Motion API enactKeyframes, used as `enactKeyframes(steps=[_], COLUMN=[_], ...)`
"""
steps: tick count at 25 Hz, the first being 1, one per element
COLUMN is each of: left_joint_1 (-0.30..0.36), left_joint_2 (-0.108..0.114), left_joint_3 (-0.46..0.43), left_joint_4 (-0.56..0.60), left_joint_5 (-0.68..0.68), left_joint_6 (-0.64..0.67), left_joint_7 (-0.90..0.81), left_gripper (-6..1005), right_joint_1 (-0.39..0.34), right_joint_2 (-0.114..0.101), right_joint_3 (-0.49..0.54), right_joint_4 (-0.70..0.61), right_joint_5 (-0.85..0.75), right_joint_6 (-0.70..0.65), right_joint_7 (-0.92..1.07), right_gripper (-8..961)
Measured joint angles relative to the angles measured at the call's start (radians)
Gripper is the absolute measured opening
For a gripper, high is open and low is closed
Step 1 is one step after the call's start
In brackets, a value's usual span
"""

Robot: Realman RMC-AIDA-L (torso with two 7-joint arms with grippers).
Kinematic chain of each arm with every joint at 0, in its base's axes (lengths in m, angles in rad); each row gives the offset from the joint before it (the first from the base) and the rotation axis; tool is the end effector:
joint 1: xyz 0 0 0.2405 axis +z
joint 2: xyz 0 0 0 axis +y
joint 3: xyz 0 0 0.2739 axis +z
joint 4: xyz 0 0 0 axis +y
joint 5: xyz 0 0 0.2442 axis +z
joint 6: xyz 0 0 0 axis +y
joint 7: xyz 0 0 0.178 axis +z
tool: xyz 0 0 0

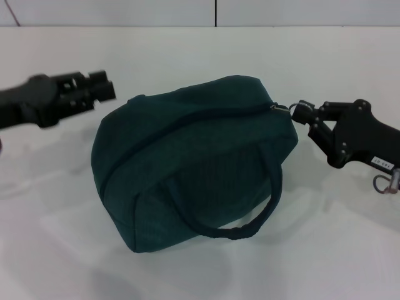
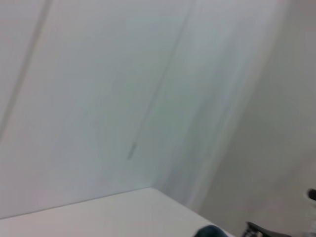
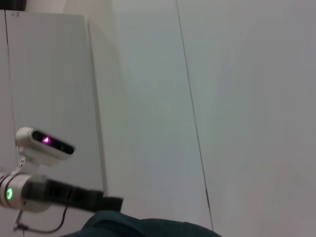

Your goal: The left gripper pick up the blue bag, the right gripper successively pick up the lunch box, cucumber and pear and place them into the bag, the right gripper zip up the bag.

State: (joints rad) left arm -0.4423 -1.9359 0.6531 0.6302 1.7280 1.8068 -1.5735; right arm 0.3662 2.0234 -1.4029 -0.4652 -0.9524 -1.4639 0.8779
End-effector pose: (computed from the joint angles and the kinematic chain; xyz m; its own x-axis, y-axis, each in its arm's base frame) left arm -0.2909 0.3535 0.0539 0.5768 0.4024 0.7109 0.5570 -0.8303 0.0180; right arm 0.2624 0.3480 -0.0584 0.6356 -0.0144 -0.7719 -0.3800 -0.8762 -0.2965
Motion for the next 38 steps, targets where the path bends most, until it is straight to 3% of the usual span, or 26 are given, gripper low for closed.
enactKeyframes(steps=[5,9,14,17,22,30,36,38], left_joint_1=[-0.033,-0.147,-0.296,-0.333,-0.389,-0.394,-0.384,-0.38], left_joint_2=[0.0,-0.01,-0.034,-0.042,-0.049,-0.049,-0.05,-0.051], left_joint_3=[0.03,0.116,0.129,0.13,0.14,0.153,0.154,0.154], left_joint_4=[0.135,0.177,0.179,0.18,0.18,0.181,0.181,0.181], left_joint_5=[0.031,0.144,0.317,0.384,0.465,0.456,0.444,0.443], left_joint_6=[-0.011,-0.011,-0.022,-0.023,-0.023,-0.014,-0.012,-0.003], left_joint_7=[-0.161,-0.335,-0.492,-0.546,-0.643,-0.655,-0.655,-0.655], left_gripper=[416,501,627,712,667,595,344,303], right_joint_1=[0.008,0.023,0.028,0.028,0.025,0.02,0.015,0.016], right_joint_2=[0.002,0.003,0.005,0.005,0.005,0.005,0.005,0.004], right_joint_3=[-0.013,-0.013,-0.013,-0.021,-0.031,-0.031,-0.027,-0.027], right_joint_4=[0.021,0.049,0.062,0.063,0.063,0.064,0.07,0.083], right_joint_5=[0.0,0.004,0.004,0.007,0.011,0.024,0.066,0.083], right_joint_6=[0.003,0.0,-0.001,-0.002,-0.003,-0.008,-0.005,0.001], right_joint_7=[-0.026,-0.039,-0.05,-0.055,-0.059,-0.072,-0.101,-0.116], right_gripper=[58,58,59,60,60,61,62,62])
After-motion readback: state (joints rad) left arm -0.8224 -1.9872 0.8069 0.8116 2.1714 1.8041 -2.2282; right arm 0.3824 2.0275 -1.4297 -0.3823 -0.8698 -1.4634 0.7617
